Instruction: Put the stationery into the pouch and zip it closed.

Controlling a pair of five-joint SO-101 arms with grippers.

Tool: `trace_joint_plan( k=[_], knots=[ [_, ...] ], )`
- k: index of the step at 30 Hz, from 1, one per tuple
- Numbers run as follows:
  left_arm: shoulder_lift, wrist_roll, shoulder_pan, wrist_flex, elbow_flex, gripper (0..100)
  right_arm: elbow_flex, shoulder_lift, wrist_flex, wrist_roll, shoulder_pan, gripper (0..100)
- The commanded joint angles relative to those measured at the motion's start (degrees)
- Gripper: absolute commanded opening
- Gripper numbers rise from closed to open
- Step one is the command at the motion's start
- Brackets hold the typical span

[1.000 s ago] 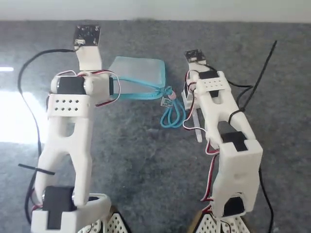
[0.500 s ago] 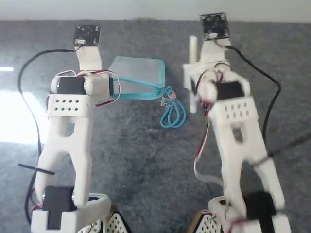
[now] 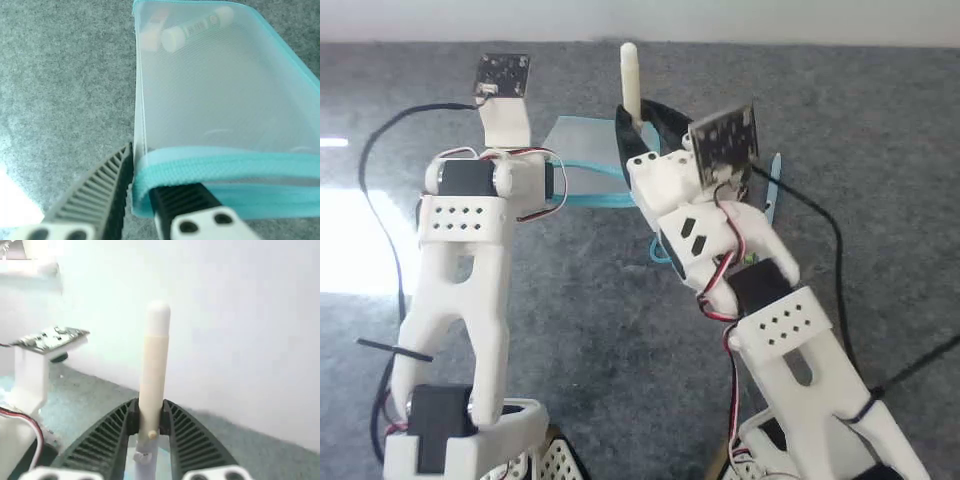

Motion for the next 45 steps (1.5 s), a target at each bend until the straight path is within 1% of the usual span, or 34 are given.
trace_joint_plan(
  k=[1,4,8,12,18,24,32,40,45],
  knots=[
    [-0.4,-0.4,0.4,1.2,-0.7,1,2.3,-2.9,-11.8,2.0,-0.6,0.6],
    [0.0,-0.4,1.8,3.4,-3.1,1,5.1,-2.9,-18.0,2.2,-0.8,0.6],
    [0.0,-0.1,4.7,8.1,-8.2,1,9.4,-2.9,-22.4,2.2,-3.9,0.6],
    [0.1,0.0,5.1,8.9,-9.9,1,12.0,-2.9,-26.2,3.2,-4.5,0.6],
    [-0.1,0.0,5.1,9.1,-11.3,1,15.8,-2.3,-26.9,3.3,-4.3,0.6],
    [-0.4,0.0,5.3,9.5,-12.1,1,16.4,-2.2,-26.9,3.2,-0.1,0.6],
    [-0.4,0.0,6.1,14.9,-17.0,1,16.2,-1.9,-29.7,3.3,0.1,0.6],
    [-0.4,-0.1,5.7,15.0,-17.5,1,15.9,6.3,-30.0,3.3,1.8,0.6],
    [-0.4,-0.1,5.7,14.9,-17.5,1,16.2,7.9,-29.6,3.3,2.7,0.7]
  ],
)
